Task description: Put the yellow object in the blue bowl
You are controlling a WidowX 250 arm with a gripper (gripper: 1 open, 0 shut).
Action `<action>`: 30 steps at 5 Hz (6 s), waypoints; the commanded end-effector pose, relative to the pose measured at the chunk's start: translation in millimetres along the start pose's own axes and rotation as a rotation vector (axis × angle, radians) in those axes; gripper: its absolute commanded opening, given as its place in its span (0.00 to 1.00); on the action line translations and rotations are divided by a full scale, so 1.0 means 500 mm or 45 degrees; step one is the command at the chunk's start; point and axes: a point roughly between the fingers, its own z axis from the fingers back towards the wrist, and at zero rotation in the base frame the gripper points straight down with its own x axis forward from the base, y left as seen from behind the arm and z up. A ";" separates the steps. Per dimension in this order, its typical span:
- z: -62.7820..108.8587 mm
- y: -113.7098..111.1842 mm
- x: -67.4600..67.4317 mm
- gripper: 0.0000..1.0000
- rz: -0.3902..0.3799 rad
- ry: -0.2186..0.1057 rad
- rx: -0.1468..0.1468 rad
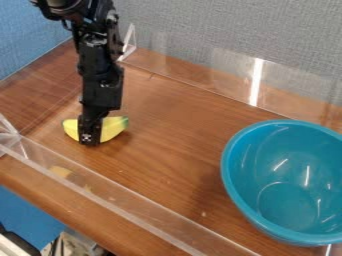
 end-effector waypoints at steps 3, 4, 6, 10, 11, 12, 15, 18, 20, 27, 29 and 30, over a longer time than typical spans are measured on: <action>0.030 -0.023 0.071 0.00 -0.010 -0.023 -0.013; 0.028 -0.011 0.088 0.00 0.065 -0.039 -0.037; 0.027 -0.007 0.093 0.00 0.163 -0.056 -0.094; 0.324 -0.083 0.121 0.00 0.807 0.016 0.023; 0.347 -0.051 0.128 0.00 0.860 -0.002 0.032; 0.343 -0.037 0.115 0.00 0.924 0.009 0.023; 0.342 -0.003 0.111 0.00 1.060 0.049 -0.004; 0.314 -0.002 0.101 0.00 1.029 0.082 -0.007; 0.318 -0.032 0.115 0.00 1.078 0.107 -0.029; 0.333 -0.117 0.157 0.00 1.112 0.103 -0.035; 0.306 -0.249 0.298 0.00 0.966 0.070 -0.054; 0.259 -0.275 0.365 0.00 0.902 0.047 -0.067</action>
